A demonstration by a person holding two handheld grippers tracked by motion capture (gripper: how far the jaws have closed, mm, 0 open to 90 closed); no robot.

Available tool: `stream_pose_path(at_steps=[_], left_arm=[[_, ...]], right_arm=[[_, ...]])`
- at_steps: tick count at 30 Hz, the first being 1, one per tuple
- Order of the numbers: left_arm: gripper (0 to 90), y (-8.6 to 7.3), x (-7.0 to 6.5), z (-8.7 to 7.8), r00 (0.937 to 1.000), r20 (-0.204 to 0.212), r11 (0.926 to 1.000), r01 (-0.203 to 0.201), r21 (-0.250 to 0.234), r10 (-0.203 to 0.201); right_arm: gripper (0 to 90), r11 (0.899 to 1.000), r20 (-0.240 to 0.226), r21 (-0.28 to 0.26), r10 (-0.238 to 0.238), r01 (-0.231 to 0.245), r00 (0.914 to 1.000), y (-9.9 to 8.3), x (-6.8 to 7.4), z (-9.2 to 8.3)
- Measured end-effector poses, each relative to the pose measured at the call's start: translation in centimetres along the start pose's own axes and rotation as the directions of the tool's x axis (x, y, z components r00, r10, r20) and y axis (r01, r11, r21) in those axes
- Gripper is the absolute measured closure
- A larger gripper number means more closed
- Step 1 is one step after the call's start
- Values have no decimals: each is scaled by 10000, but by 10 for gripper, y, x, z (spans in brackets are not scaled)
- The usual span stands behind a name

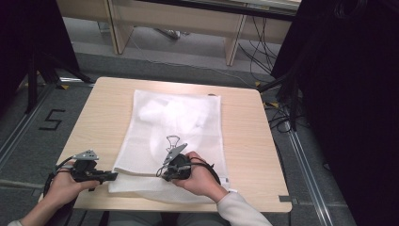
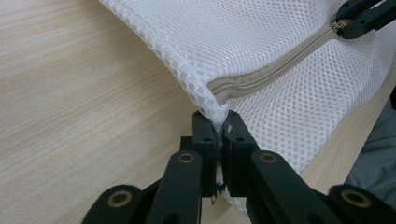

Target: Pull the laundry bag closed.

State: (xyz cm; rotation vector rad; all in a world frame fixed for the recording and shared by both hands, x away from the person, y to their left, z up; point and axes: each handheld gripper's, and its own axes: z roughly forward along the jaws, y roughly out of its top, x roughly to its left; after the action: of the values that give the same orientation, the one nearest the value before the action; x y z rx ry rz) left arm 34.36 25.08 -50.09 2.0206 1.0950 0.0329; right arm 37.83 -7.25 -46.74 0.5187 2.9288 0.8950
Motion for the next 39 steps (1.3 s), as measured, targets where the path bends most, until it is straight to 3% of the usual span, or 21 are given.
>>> stream_pose_path(at_steps=[11, 16, 17, 24, 26, 39], left_arm=[[850, -1, -1, 1, 10000, -82, 9999, 24, -156, -26], [850, 0, 0, 0, 10000, -39, 10000, -1, -4, 1], [851, -1, -1, 1, 10000, -50, 9997, 37, -224, -39], [851, 0, 0, 0, 10000, -21, 10000, 3, 16, -3], [851, -1, 0, 2, 10000, -32, 9998, 37, -210, -38], [850, -1, -1, 2, 10000, -9, 9998, 38, -179, -38]], right_arm=[[825, 10000, 52, 95, -13, 13, 10000, -2, -1, -2], [825, 10000, 54, 68, 9, -9, 10000, -3, -2, -2], [825, 9999, 39, 147, 67, -67, 10000, -4, -1, -3], [825, 9996, 77, 232, 129, -131, 9999, -5, -2, -4], [825, 9997, 31, 201, 169, -169, 9999, -5, -2, -4], [825, 9991, -1, 381, 168, -168, 9999, -8, -3, -3]])
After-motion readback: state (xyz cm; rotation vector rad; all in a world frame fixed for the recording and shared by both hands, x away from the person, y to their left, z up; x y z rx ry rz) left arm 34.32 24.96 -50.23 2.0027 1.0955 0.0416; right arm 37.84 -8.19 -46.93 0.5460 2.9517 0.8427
